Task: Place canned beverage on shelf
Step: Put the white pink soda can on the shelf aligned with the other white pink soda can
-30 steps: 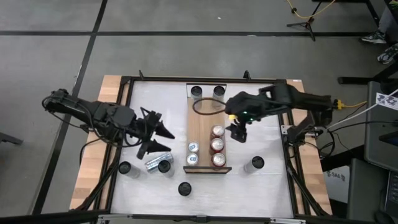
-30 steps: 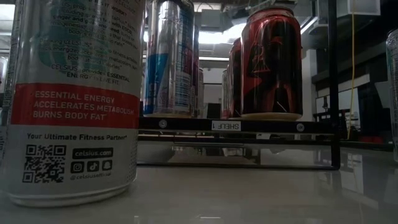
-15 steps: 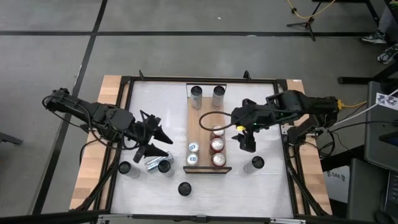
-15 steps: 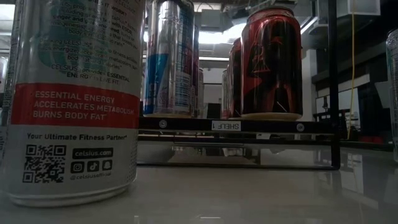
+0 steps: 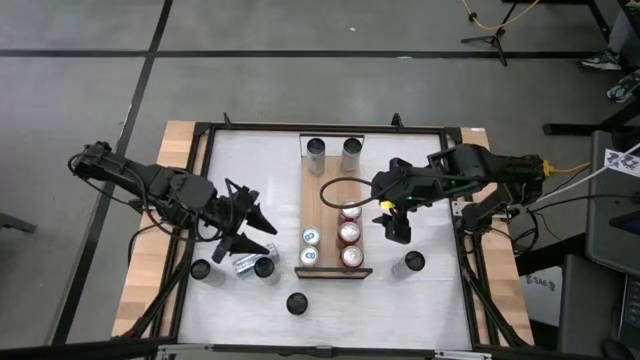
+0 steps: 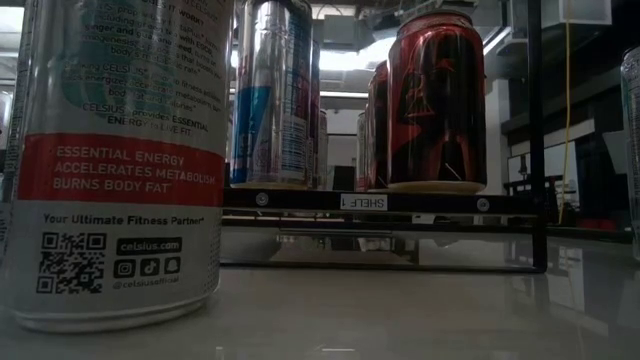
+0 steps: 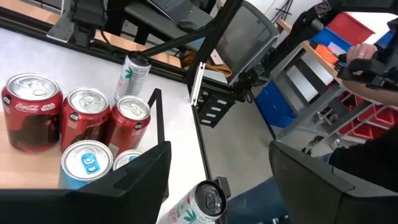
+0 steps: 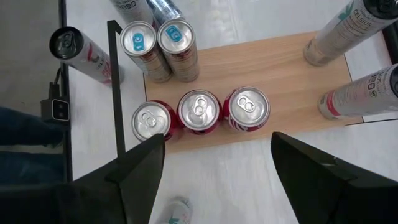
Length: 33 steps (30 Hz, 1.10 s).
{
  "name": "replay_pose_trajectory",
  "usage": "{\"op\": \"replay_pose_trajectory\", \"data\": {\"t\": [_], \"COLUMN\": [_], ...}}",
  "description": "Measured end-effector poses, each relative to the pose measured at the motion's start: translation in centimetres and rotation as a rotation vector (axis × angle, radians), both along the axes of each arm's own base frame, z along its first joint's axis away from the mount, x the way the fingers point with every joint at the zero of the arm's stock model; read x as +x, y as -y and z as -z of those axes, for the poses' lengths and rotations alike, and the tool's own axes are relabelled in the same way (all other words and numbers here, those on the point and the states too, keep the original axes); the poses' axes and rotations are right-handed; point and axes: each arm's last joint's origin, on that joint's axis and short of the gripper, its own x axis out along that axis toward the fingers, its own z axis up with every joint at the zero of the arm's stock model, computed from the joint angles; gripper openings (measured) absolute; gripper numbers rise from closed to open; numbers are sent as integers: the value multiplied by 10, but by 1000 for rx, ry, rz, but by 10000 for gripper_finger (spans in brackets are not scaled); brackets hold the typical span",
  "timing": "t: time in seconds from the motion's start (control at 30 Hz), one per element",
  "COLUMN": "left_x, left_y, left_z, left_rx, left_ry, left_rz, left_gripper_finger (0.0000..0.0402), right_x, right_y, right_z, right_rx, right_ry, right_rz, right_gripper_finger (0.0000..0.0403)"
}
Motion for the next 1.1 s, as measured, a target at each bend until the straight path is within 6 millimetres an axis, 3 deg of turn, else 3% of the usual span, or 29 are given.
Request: {"op": "replay_pose_trajectory", "data": {"t": [0.13,0.53,0.77,1.1], "left_x": [0,11,17,15], "left_y": [0,9,16,21], "left_z": [0,10,11,13], "left_rx": [-3,20,-102,-19], "left_ry": [-2,-44,-64,-46], "left_rz": [18,49,79,115], "left_gripper_finger": [279,395,393,392], "right_x": [0,0,1,1], "right_y": [0,0,0,0], "right_z": [0,0,0,0], "right_rx": [0,1,2,2], "right_ry": [0,5,7,9], "right_rz": [0,0,0,0], "right_gripper_finger": [287,287,287,287]}}
